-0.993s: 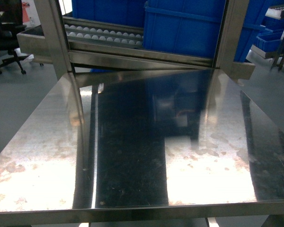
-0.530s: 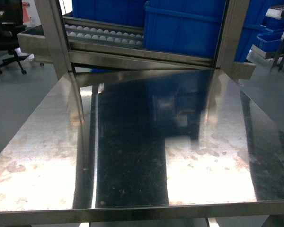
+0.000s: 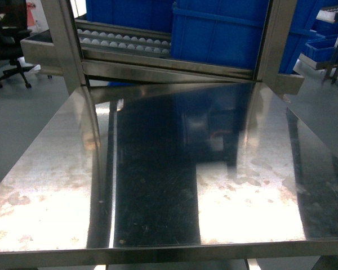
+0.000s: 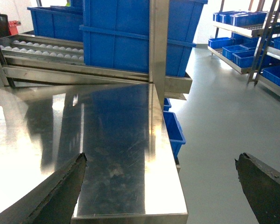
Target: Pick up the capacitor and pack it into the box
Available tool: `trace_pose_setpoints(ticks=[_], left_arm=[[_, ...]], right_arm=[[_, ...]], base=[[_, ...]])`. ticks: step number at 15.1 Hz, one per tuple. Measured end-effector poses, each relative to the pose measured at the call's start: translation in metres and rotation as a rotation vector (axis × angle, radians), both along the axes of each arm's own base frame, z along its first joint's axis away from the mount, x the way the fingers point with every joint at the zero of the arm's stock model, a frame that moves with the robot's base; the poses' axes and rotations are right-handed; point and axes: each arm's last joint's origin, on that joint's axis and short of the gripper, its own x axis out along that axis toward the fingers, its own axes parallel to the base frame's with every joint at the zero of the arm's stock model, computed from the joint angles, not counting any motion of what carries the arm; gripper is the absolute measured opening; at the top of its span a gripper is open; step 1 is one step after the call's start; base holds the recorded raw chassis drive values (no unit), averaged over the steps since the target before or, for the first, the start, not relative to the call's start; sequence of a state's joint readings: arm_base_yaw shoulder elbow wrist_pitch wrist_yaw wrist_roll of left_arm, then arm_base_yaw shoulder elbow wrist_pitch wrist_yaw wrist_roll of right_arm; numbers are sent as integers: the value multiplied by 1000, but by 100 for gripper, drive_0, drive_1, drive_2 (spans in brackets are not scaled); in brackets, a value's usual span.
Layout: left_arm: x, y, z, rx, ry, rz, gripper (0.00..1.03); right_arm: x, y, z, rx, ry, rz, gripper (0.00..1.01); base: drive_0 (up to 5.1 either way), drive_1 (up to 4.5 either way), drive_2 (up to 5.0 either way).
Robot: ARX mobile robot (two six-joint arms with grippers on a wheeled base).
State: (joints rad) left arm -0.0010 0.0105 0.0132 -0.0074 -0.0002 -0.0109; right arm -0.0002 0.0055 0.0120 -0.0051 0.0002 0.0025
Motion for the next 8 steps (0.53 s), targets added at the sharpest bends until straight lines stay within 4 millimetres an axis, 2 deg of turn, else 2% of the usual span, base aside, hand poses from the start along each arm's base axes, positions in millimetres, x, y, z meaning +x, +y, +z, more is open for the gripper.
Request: trace_pose_setpoints(ticks=[8], left_arm=[[0, 0, 0, 0, 0, 0, 44]], right_arm=[[0, 0, 0, 0, 0, 0, 98]], base=[[0, 0, 0]])
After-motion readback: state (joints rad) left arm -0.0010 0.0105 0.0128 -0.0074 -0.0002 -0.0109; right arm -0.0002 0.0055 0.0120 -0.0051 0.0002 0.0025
